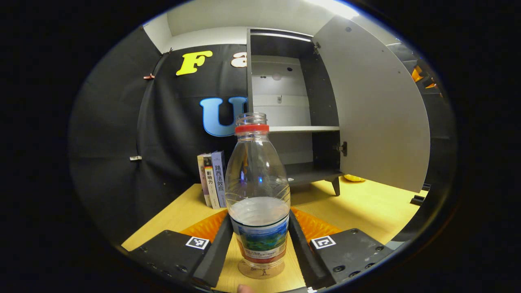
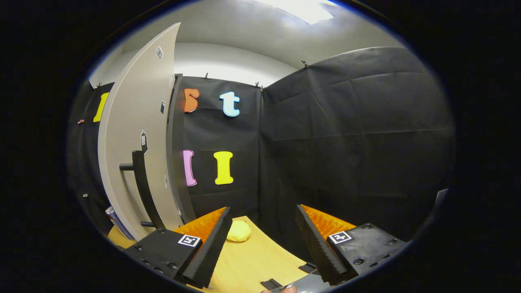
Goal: Open the cabinet door with the right hand, grasp the bottle in the cabinet with the left hand and place it on the coaster, then close the cabinet door with the right hand.
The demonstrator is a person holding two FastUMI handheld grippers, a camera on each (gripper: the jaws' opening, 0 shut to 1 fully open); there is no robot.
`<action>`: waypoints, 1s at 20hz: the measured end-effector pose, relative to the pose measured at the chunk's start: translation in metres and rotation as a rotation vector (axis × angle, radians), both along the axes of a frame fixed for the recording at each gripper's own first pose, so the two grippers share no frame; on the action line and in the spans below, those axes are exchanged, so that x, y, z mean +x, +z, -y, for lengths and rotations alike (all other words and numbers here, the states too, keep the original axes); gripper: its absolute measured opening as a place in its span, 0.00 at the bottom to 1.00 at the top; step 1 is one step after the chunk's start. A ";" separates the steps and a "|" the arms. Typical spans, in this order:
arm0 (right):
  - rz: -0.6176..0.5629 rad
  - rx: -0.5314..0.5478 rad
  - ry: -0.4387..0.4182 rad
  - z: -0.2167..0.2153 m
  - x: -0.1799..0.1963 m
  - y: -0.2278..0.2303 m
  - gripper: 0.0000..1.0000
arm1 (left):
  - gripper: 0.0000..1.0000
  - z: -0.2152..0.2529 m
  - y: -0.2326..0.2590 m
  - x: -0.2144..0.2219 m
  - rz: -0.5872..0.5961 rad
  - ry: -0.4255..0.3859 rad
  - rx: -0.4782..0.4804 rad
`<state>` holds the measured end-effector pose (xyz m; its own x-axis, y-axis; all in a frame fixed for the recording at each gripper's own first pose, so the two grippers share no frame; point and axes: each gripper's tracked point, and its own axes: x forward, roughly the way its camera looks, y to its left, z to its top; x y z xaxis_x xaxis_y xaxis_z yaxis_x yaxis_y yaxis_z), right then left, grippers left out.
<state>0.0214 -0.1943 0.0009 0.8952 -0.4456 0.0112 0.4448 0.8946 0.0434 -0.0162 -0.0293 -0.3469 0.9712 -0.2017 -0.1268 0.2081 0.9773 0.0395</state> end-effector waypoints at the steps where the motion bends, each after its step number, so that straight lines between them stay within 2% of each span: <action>1: -0.003 0.000 -0.013 0.000 -0.005 0.001 0.98 | 0.77 -0.003 -0.006 0.001 -0.002 -0.001 -0.003; 9: -0.003 -0.001 -0.090 -0.005 -0.032 0.011 0.98 | 0.78 -0.005 -0.039 0.013 -0.005 -0.050 0.008; 10: 0.000 0.003 -0.095 -0.006 -0.034 0.013 1.00 | 0.78 -0.004 -0.042 0.013 -0.008 -0.058 0.001; 11: 0.001 0.006 -0.101 -0.006 -0.035 0.014 0.98 | 0.78 -0.002 -0.046 0.014 -0.014 -0.063 -0.001; 20: 0.002 0.026 -0.130 -0.010 -0.039 0.014 0.98 | 0.81 0.001 -0.065 0.011 -0.049 -0.096 -0.015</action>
<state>-0.0176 -0.1840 0.0151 0.8300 -0.5577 0.0004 0.5565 0.8282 0.0669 -0.0051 -0.0299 -0.4116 0.9401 -0.2953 -0.1705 0.3017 0.9533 0.0128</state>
